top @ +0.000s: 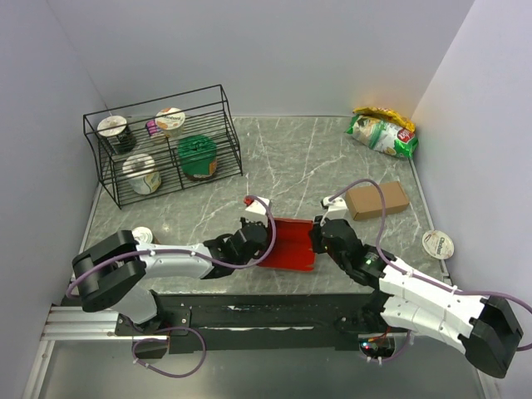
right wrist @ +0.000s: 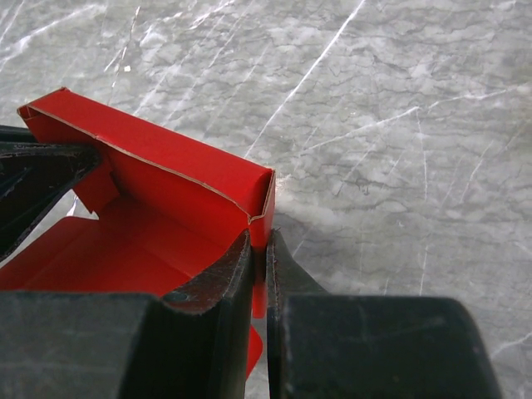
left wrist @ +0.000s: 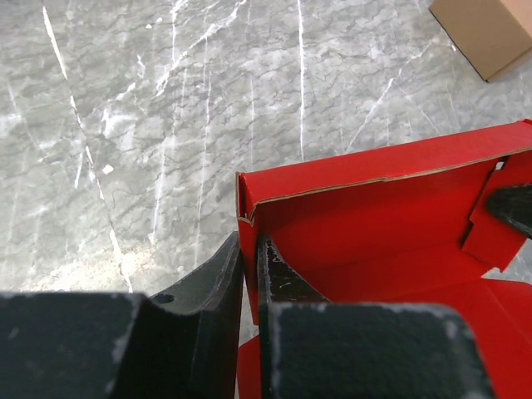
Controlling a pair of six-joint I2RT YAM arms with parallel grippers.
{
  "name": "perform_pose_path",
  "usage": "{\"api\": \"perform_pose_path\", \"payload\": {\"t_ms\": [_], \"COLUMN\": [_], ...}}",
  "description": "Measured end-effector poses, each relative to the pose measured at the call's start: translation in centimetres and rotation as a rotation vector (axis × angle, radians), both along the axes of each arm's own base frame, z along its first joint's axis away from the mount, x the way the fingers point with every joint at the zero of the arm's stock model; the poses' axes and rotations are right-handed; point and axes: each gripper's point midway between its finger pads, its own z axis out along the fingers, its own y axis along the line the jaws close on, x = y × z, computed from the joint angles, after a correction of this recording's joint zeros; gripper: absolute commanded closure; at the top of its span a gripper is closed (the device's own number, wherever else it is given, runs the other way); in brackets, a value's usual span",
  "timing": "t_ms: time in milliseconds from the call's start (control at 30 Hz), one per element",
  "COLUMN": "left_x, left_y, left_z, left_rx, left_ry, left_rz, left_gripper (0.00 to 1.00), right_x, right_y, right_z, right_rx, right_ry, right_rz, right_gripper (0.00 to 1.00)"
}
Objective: Fold the paper box
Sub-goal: Adjust the paper box at the center of the board.
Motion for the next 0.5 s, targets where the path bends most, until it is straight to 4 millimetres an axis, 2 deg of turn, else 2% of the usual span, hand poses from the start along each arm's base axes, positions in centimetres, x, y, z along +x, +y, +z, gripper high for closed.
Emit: {"api": "perform_pose_path", "payload": {"t_ms": [500], "left_x": [0.40], "left_y": [0.32], "left_z": [0.79], "left_rx": [0.094], "left_ry": [-0.053], "left_rz": [0.044], "left_gripper": [0.99], "right_x": [-0.06], "right_y": [-0.23], "right_z": [0.71], "right_rx": [-0.001], "right_ry": [-0.018], "right_rz": [-0.011], "right_gripper": [1.00]}}
